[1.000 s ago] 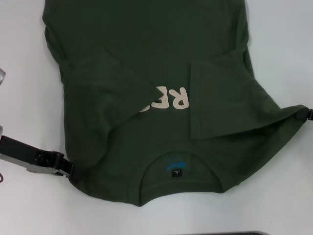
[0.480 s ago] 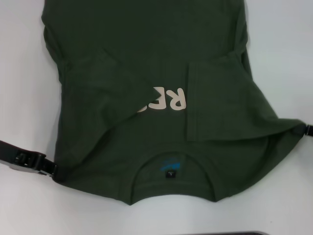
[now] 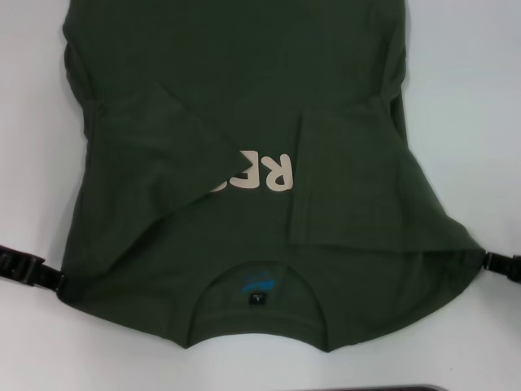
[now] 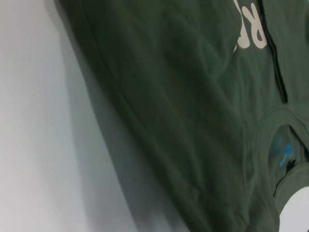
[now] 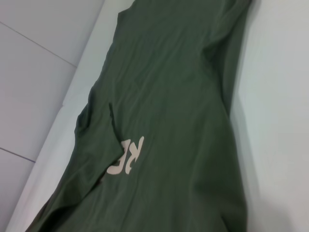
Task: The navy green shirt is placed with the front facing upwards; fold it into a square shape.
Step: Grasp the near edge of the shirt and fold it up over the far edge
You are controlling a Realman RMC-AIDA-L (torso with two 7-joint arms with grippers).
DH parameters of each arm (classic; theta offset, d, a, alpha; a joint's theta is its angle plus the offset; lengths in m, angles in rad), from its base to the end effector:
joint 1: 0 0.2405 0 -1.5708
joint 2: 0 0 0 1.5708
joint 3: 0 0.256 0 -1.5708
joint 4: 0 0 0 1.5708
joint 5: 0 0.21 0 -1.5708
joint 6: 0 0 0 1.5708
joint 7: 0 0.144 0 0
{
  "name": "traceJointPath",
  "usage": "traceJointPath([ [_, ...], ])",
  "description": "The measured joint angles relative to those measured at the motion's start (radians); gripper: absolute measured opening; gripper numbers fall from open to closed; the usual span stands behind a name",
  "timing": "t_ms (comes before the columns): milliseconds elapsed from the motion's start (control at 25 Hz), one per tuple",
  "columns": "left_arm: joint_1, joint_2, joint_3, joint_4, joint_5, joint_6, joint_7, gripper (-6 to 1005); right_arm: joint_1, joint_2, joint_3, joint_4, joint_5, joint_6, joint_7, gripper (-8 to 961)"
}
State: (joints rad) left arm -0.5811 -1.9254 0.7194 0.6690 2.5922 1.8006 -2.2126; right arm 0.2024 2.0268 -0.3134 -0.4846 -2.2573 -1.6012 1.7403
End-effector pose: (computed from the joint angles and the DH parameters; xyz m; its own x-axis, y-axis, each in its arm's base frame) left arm -0.3212 0.2895 0.0437 0.3299 0.9339 -0.1378 0.9414 -0.3363 -0.0255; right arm 0.3917 0.1932 0.0110 0.1223 -0.8216 -0.5568 -0.9689 -0.2203 0.1123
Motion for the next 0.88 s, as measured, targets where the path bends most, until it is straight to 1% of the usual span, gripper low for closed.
traceJointPath([
  [120,0.009,0.003,0.000,0.001,0.000,0.000,0.005,66,-0.018,0.007,0.001,0.005,0.000,0.005,-0.020,1],
  [280,0.025,0.001,0.000,0.001,0.000,-0.002,0.008,65,-0.032,0.008,0.002,0.007,0.001,0.003,-0.033,1],
  [520,0.056,-0.010,-0.003,0.001,0.000,-0.012,0.008,65,-0.045,0.002,0.002,0.008,0.003,0.001,-0.036,1],
  [680,0.075,-0.014,-0.009,0.002,0.000,-0.015,0.008,65,-0.061,-0.001,0.005,0.007,0.004,0.000,-0.037,2],
  [880,0.089,-0.022,-0.010,0.003,0.000,-0.018,0.009,65,-0.084,-0.004,0.006,0.006,0.005,-0.001,-0.040,2],
])
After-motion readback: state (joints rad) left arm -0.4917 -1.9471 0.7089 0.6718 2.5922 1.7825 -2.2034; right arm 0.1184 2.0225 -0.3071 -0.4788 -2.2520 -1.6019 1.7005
